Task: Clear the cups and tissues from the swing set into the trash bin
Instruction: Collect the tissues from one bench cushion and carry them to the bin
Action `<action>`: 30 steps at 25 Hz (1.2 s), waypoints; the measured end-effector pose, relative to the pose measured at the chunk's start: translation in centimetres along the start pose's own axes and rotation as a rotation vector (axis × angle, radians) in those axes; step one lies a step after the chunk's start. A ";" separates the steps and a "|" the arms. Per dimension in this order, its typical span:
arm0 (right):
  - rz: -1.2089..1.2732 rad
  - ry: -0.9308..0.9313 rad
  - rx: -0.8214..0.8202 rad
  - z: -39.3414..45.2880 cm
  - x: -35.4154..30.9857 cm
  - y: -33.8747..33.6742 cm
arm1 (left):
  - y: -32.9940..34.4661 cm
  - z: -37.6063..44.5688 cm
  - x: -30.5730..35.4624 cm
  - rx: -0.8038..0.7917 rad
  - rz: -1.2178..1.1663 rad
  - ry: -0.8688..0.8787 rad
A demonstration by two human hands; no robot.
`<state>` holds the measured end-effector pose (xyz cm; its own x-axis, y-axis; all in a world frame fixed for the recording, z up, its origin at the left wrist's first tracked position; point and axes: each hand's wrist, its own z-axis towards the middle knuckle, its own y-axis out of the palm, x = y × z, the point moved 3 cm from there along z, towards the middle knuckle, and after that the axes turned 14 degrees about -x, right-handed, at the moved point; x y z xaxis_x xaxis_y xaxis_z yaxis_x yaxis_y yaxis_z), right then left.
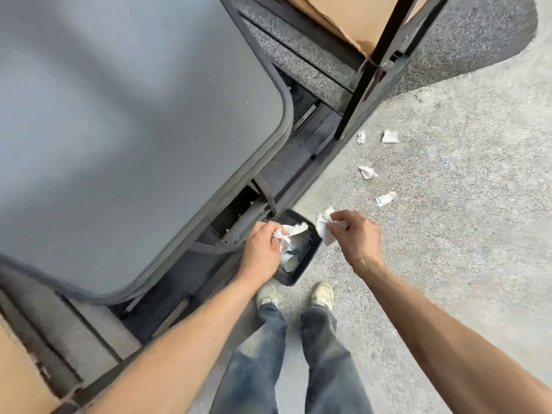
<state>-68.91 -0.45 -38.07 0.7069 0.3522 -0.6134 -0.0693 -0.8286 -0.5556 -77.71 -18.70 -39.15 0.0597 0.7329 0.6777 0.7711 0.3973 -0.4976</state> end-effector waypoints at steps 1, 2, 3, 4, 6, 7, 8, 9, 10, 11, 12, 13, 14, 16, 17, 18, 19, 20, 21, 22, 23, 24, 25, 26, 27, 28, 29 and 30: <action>0.037 0.027 -0.018 1.5 1.5 1.7 | 1.2 1.1 -1.8 -0.009 0.015 -0.040; 0.076 0.050 -0.035 3.1 2.9 3.3 | 2.3 2.2 -3.6 -0.023 0.032 -0.074; 0.110 0.077 -0.060 4.8 4.5 5.2 | 3.7 3.7 -5.5 -0.045 0.048 -0.108; 0.128 0.101 -0.082 6.3 5.9 6.9 | 4.9 5.1 -7.3 -0.060 0.060 -0.140; 0.124 0.149 -0.130 9.1 8.5 10.3 | 7.1 7.8 -10.9 -0.079 0.073 -0.203; 0.125 0.164 -0.152 10.3 9.8 11.9 | 8.2 9.0 -12.5 -0.086 0.080 -0.240; 0.124 0.173 -0.175 11.6 11.4 13.5 | 9.4 10.2 -14.3 -0.093 0.088 -0.280; 0.105 0.176 -0.200 12.7 12.7 14.8 | 10.5 11.3 -15.9 -0.093 0.087 -0.317; 0.071 0.179 -0.223 13.9 13.8 16.0 | 11.4 12.2 -17.3 -0.094 0.083 -0.349; 0.034 0.192 -0.240 15.0 14.9 17.0 | 12.3 13.1 -18.7 -0.100 0.082 -0.379; 0.004 0.200 -0.245 16.1 15.9 17.9 | 13.2 13.9 -19.8 -0.107 0.085 -0.400; -0.019 0.206 -0.249 17.2 16.9 18.9 | 14.2 14.8 -21.0 -0.115 0.094 -0.415; -0.039 0.206 -0.251 18.3 17.5 19.7 | 15.0 15.5 -21.9 -0.121 0.099 -0.429; -0.054 0.194 -0.265 19.7 18.4 21.2 | 16.3 16.6 -23.3 -0.133 0.110 -0.452; -0.057 0.185 -0.277 20.2 18.6 21.9 | 16.9 17.2 -23.8 -0.137 0.116 -0.454; -0.060 0.187 -0.300 20.6 19.0 22.5 | 17.3 17.7 -24.3 -0.142 0.121 -0.454; -0.063 0.201 -0.330 21.0 19.3 23.0 | 17.6 18.1 -24.6 -0.149 0.125 -0.453; -0.061 0.208 -0.356 21.2 19.5 23.3 | 17.8 18.5 -24.8 -0.164 0.130 -0.448; -0.049 0.215 -0.374 21.4 19.8 23.5 | 18.0 18.8 -24.9 -0.185 0.125 -0.444; -0.033 0.221 -0.377 21.5 20.0 23.6 | 18.0 18.9 -24.9 -0.204 0.110 -0.441; -0.025 0.226 -0.379 21.2 20.0 23.5 | 18.0 18.8 -24.8 -0.219 0.092 -0.441; -0.028 0.220 -0.384 20.9 20.0 23.3 | 18.0 18.6 -24.7 -0.226 0.080 -0.441; -0.032 0.207 -0.391 20.5 19.9 23.1 | 17.8 18.3 -24.5 -0.227 0.078 -0.439; -0.034 0.192 -0.395 19.9 19.8 22.7 | 17.7 18.0 -24.2 -0.224 0.077 -0.437; -0.038 0.176 -0.394 19.4 19.6 22.1 | 17.5 17.6 -23.7 -0.219 0.075 -0.436; -0.047 0.151 -0.387 18.8 19.3 21.5 | 17.2 17.1 -23.1 -0.208 0.071 -0.431; -0.063 0.125 -0.381 18.2 19.0 20.9 | 16.8 16.7 -22.4 -0.195 0.069 -0.419; -0.083 0.093 -0.372 17.6 18.5 20.2 | 16.4 16.2 -21.5 -0.182 0.073 -0.397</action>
<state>-69.61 -3.00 -70.49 0.7611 0.3981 -0.5120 0.2390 -0.9061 -0.3492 -76.63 -18.95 -70.66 -0.1025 0.9250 0.3658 0.8751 0.2587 -0.4090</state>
